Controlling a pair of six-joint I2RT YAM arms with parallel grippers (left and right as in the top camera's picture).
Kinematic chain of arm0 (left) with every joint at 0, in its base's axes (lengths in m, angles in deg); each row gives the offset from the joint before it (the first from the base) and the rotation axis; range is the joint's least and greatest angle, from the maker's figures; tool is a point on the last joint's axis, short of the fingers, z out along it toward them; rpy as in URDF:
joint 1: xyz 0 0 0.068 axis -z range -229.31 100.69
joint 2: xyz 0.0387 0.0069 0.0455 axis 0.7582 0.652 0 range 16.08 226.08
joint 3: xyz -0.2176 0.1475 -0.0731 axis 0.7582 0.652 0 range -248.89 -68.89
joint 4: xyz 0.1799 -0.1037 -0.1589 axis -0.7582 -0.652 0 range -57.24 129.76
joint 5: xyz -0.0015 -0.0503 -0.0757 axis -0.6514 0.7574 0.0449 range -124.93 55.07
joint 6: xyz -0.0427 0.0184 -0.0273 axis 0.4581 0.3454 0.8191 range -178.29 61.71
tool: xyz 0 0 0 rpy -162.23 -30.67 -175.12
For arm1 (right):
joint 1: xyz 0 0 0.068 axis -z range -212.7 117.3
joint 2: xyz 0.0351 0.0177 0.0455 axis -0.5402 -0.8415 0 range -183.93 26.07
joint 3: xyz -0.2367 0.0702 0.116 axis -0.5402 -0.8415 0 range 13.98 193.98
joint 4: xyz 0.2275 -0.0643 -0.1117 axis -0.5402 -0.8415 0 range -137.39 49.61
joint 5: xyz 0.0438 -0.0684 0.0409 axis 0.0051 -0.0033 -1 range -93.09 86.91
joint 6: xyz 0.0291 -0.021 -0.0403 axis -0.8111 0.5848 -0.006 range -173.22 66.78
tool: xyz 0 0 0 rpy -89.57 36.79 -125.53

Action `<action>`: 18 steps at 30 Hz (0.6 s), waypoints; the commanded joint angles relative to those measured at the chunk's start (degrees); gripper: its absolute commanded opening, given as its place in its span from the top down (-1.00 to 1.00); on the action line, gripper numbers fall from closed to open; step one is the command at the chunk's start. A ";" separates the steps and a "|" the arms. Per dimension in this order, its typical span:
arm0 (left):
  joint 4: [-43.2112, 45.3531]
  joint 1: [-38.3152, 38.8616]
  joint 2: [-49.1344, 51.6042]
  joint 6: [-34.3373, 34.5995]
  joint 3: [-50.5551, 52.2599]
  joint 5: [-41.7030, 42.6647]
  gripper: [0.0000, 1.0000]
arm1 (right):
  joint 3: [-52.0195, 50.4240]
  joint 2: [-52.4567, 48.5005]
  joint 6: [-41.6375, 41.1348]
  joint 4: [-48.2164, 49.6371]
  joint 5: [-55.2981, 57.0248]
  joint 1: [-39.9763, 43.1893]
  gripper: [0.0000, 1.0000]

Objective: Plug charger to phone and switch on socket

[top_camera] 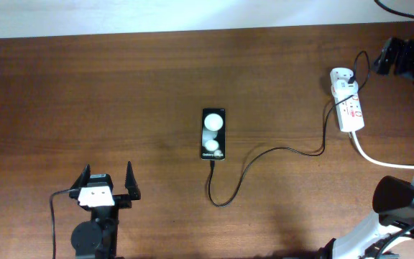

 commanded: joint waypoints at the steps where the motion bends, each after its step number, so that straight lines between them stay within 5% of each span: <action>1: -0.42 -0.39 -0.55 -0.87 0.11 0.04 -0.98 | 0.63 0.20 -0.42 0.00 0.33 -0.11 -0.97; 18: -0.39 -0.39 -0.55 -0.85 0.11 0.04 -0.98 | 0.17 0.20 -0.39 1.88 0.33 -0.11 -0.97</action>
